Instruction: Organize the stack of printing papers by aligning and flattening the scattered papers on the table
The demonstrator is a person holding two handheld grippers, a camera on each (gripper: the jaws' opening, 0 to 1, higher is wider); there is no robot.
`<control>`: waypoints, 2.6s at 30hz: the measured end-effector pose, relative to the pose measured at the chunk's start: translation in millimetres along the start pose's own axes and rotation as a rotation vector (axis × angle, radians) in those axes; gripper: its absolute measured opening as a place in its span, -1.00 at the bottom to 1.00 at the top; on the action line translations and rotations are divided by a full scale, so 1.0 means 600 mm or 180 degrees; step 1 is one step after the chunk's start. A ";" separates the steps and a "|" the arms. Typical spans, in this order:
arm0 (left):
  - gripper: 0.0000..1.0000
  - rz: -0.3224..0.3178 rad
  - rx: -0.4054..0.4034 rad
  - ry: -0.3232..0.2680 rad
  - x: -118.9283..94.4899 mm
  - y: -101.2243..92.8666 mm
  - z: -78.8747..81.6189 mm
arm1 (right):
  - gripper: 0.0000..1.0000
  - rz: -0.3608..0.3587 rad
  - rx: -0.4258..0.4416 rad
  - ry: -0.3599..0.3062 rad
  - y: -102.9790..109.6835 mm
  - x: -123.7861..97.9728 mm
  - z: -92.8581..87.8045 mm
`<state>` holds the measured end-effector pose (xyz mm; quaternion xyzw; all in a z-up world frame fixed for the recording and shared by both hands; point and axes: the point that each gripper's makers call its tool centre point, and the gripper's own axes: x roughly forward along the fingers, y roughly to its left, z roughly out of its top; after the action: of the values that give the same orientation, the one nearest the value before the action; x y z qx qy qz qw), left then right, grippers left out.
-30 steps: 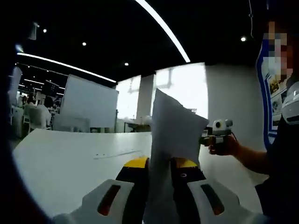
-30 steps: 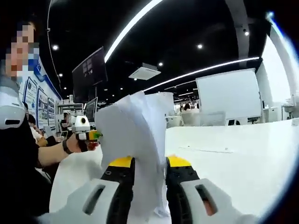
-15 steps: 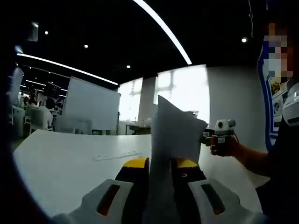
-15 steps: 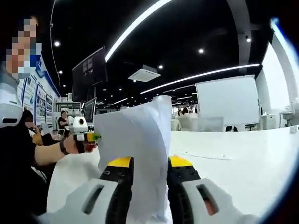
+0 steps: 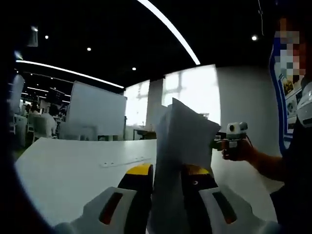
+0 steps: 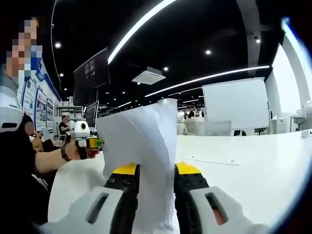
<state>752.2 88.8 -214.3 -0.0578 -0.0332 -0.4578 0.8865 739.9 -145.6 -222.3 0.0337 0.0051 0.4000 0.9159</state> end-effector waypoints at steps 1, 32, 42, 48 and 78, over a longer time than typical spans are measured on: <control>-0.47 0.0009 -0.0013 -0.0004 -0.003 0.003 0.000 | -0.55 -0.0005 0.0003 0.0001 -0.001 -0.001 -0.001; -0.88 -0.0029 -0.0225 0.0089 0.006 -0.019 0.005 | -1.00 -0.0001 0.0065 0.0049 0.019 -0.015 0.017; -0.88 -0.0133 -0.0995 0.0353 0.005 -0.048 0.017 | -1.00 -0.0024 0.0851 0.0413 0.029 -0.047 0.031; -0.88 -0.0153 -0.1138 0.0519 0.006 -0.063 0.016 | -1.00 0.0156 0.1423 0.0499 0.034 -0.061 0.030; -0.87 0.0352 -0.0948 0.0975 0.044 0.005 -0.109 | -1.00 -0.0506 0.1227 0.0865 -0.035 -0.011 -0.076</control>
<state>770.1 60.5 -276.4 -0.1196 0.1731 -0.4117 0.8867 749.4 -162.0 -269.3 0.1532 0.2070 0.3192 0.9120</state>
